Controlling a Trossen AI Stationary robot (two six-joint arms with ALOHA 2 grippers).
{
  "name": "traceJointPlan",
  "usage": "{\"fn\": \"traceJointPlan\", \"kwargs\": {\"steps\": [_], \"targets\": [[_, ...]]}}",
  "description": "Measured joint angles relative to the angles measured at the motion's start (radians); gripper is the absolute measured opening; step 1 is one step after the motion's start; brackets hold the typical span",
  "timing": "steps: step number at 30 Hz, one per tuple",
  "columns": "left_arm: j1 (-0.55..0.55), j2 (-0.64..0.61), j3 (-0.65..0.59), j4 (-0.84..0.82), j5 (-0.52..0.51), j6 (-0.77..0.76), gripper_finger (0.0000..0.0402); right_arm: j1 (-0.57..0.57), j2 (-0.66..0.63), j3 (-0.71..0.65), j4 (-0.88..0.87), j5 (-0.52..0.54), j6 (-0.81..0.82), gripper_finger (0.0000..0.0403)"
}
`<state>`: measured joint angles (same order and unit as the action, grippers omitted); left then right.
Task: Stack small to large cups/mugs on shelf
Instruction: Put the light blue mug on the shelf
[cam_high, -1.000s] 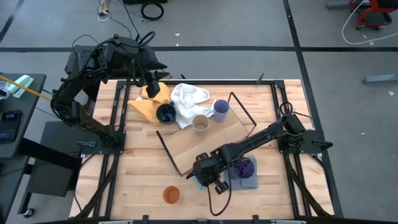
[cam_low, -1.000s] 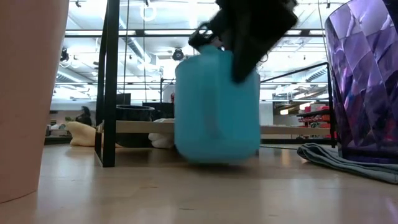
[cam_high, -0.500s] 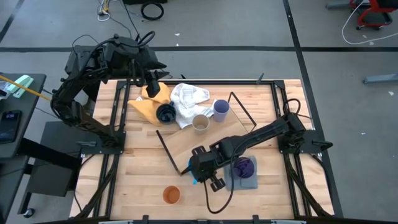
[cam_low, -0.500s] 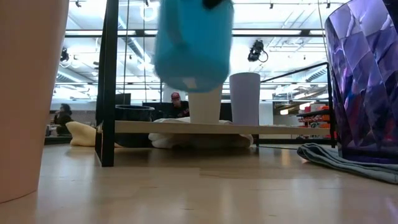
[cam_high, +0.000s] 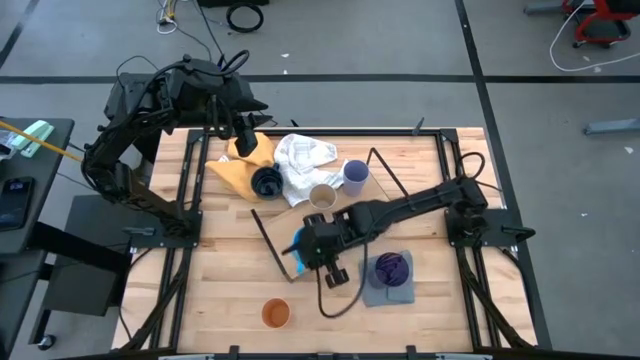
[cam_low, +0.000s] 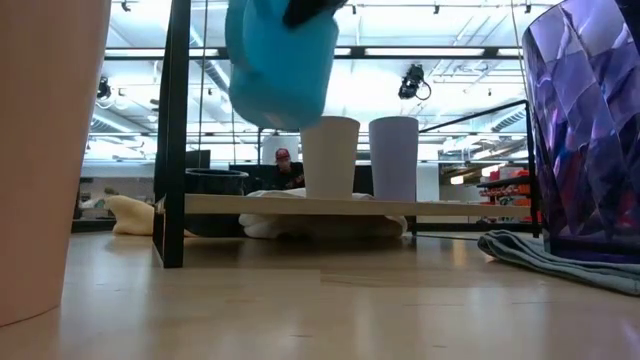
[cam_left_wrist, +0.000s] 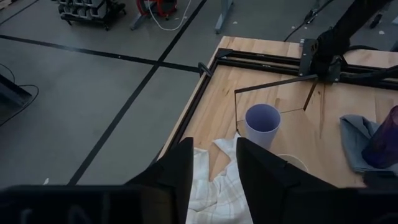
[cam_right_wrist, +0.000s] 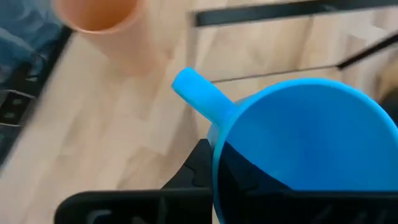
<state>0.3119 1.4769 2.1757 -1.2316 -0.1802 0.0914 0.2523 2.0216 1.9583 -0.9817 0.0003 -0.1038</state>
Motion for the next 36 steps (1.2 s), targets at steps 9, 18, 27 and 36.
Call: {"fn": "traceJointPlan", "kwargs": {"steps": [9, 18, 27, 36], "targets": [[0.0, 0.0, 0.0, 0.0, 0.0, 0.0, 0.0134, -0.1, 0.0, 0.0, 0.017, -0.077, -0.044, 0.0005], [0.0, 0.0, 0.0, 0.0, 0.0, 0.007, 0.0132, -0.133, 0.025, -0.001, 0.057, -0.217, -0.136, 0.0005], [0.0, 0.0, 0.0, 0.0, 0.0, 0.009, 0.0132, -0.142, 0.07, -0.002, 0.062, -0.221, -0.237, 0.0005], [0.0, 0.0, 0.0, 0.0, 0.0, 0.01, 0.0135, -0.158, 0.103, -0.002, 0.072, -0.251, -0.295, 0.0005]]}}
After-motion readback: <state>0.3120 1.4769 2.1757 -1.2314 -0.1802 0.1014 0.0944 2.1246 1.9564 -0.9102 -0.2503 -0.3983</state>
